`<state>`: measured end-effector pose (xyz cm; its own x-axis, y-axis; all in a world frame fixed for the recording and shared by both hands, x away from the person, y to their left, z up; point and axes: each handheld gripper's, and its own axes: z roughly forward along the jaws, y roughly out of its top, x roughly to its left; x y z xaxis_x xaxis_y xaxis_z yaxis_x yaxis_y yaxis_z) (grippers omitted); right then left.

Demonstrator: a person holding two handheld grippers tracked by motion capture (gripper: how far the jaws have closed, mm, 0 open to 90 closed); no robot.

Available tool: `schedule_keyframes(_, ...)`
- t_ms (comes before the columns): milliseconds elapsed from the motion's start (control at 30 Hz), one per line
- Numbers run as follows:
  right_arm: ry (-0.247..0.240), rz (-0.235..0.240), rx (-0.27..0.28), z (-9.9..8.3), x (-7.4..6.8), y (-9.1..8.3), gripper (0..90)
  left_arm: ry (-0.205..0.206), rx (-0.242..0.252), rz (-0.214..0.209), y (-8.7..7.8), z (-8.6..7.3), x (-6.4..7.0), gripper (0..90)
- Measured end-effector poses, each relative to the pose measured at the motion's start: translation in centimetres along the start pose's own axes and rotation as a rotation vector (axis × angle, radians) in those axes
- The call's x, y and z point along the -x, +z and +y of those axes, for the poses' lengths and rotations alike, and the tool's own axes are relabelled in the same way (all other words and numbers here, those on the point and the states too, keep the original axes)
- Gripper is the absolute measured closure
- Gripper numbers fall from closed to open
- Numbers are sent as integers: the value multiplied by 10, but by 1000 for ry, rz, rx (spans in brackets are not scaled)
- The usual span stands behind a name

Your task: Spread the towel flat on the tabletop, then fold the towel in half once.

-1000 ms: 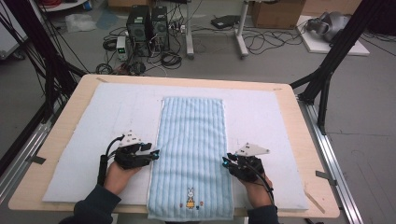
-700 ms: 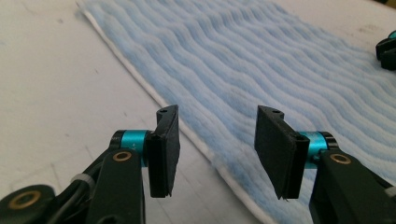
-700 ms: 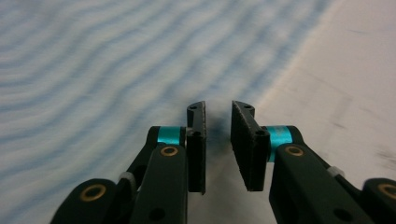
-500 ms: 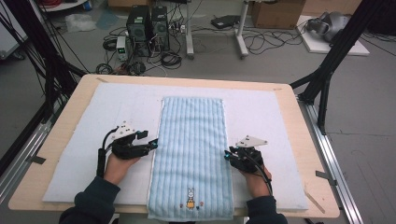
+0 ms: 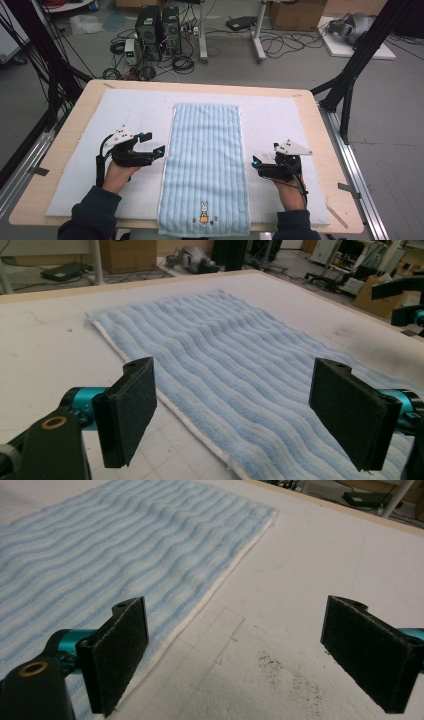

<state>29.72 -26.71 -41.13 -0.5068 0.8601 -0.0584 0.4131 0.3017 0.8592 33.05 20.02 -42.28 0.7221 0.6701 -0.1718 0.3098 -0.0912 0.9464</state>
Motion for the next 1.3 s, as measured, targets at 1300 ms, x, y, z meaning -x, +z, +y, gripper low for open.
schedule_keyframes(1300, 53, 69, 4, 0, -1, 2, 110, -71, -54, 63, 25, 42, -19, 222)
